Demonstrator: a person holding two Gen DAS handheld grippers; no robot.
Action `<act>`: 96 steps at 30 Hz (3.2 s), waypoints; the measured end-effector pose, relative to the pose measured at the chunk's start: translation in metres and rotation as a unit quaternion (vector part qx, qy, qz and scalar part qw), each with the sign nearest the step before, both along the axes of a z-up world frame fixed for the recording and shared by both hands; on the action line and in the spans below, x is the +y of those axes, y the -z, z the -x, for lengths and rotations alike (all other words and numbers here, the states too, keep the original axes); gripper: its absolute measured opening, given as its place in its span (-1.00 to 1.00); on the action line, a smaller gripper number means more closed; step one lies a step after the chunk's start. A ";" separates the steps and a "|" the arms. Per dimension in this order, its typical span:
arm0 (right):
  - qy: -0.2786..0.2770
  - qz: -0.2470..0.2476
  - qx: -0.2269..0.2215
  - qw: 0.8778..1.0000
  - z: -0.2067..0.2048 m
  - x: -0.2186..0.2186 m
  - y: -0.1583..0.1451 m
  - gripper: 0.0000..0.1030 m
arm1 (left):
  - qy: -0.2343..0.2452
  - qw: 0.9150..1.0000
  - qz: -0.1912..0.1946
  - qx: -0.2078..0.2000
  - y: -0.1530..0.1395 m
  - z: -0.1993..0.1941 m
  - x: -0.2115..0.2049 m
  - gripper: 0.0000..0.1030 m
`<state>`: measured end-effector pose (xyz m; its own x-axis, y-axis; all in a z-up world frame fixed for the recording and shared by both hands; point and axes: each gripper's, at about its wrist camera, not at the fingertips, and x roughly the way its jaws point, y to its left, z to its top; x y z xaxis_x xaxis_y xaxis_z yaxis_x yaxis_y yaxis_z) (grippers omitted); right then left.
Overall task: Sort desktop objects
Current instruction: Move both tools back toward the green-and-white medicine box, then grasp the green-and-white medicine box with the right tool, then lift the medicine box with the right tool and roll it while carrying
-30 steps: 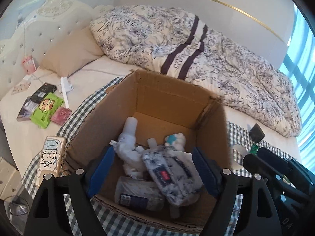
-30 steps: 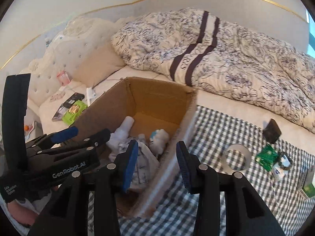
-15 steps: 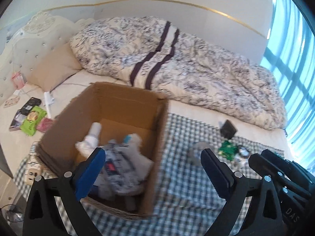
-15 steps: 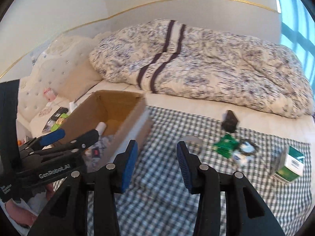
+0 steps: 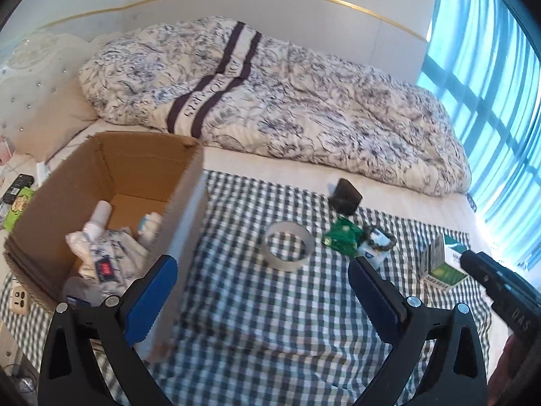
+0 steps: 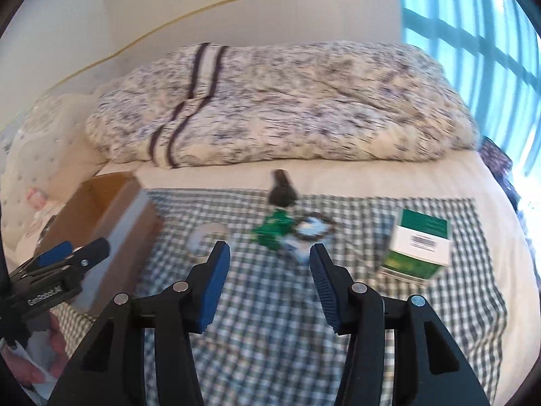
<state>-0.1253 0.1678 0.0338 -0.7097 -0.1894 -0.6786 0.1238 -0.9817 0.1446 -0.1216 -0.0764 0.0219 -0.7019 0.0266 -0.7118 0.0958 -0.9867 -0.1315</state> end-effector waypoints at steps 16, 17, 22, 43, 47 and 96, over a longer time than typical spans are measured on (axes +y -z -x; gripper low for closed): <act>0.107 -0.006 -0.054 0.993 0.021 0.090 0.058 0.47 | 0.049 0.998 0.015 -0.044 0.060 0.029 0.064 1.00; 0.114 -0.007 -0.057 0.992 0.021 0.094 0.060 0.47 | 0.052 0.997 0.016 -0.047 0.064 0.031 0.067 1.00; 0.151 -0.002 -0.066 0.986 0.032 0.117 0.071 0.50 | 0.068 0.996 0.027 -0.056 0.079 0.040 0.080 1.00; 0.206 -0.049 -0.108 0.971 0.085 0.130 0.120 0.50 | 0.053 0.993 0.013 -0.103 0.128 0.078 0.059 1.00; 0.216 -0.058 -0.112 0.968 0.088 0.132 0.124 0.50 | 0.054 0.993 0.014 -0.106 0.134 0.087 0.058 1.00; -0.321 -0.468 -0.200 0.799 0.153 0.103 0.154 1.00 | 0.107 0.986 0.055 -0.118 0.142 0.094 0.055 1.00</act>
<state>-0.2783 0.2709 -0.1199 -0.3608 0.2961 -0.8844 0.7728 -0.4359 -0.4613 -0.2158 -0.0210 -0.1196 -0.5025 0.0697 -0.8618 -0.1016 -0.9946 -0.0212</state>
